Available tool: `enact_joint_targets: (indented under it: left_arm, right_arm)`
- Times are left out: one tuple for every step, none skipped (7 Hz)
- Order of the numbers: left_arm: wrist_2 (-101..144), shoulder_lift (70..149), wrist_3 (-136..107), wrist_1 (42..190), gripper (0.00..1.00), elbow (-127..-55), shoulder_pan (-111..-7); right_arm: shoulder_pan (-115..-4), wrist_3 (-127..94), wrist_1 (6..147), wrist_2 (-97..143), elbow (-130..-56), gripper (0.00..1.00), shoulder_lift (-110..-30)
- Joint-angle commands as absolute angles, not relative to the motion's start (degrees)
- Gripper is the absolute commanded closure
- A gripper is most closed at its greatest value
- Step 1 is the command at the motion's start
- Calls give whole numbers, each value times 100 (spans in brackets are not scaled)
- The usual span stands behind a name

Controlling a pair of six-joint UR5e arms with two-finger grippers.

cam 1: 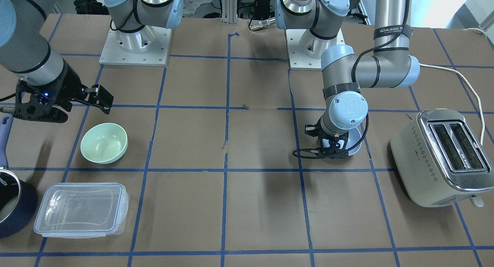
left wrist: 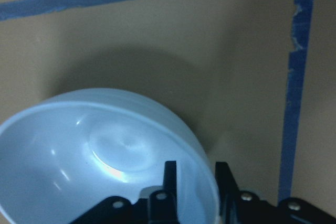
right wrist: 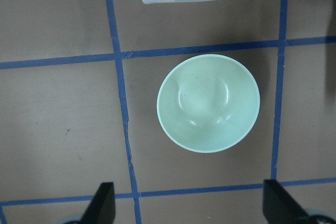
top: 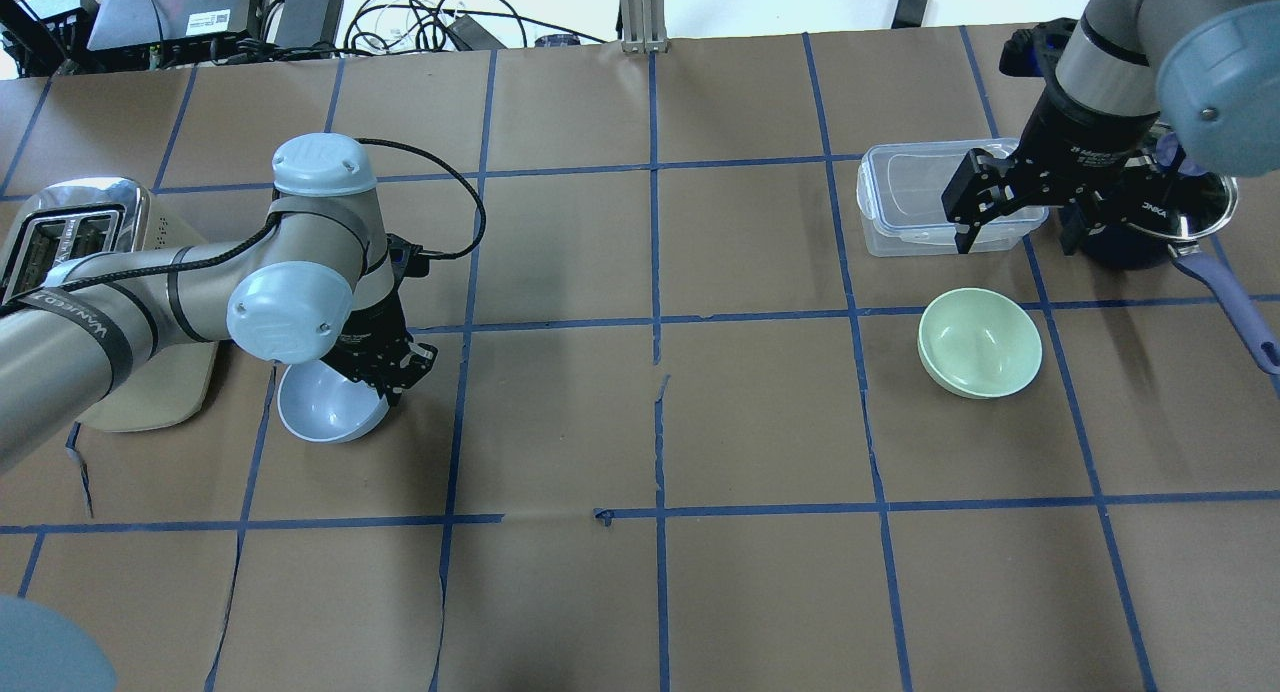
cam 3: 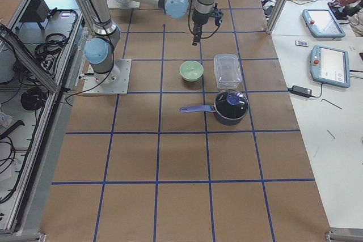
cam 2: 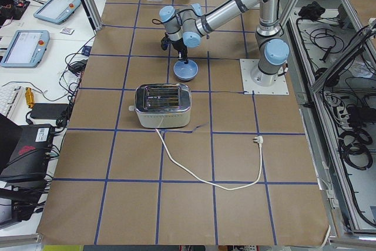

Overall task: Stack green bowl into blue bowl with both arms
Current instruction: 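Lower the left gripper onto the light blue bowl rim and grasp it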

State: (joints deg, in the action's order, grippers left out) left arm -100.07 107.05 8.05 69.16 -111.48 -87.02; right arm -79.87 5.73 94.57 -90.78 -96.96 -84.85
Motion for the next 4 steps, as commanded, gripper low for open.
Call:
enact_joint_targets:
  left_arm:
    - [-9784,10766,433,6977,100,-10708,-8841]
    - [-9774,10801,161,7057,100,-10479,-9146]
    - [-9730,10854,-190,7066,100,-10250,-9463]
    - [-9538,10976,-602,6988,100,-10091,-9762]
  right_arm:
    - [-7954,606,10505,-9026,-10184,0,-8150]
    - [-7954,572,11077,-9026,-10395,0,-7965]
    - [-7954,650,11353,-9026,-10545,0,-7867]
    - [-7963,555,11416,-9009,-10599,0,-7718]
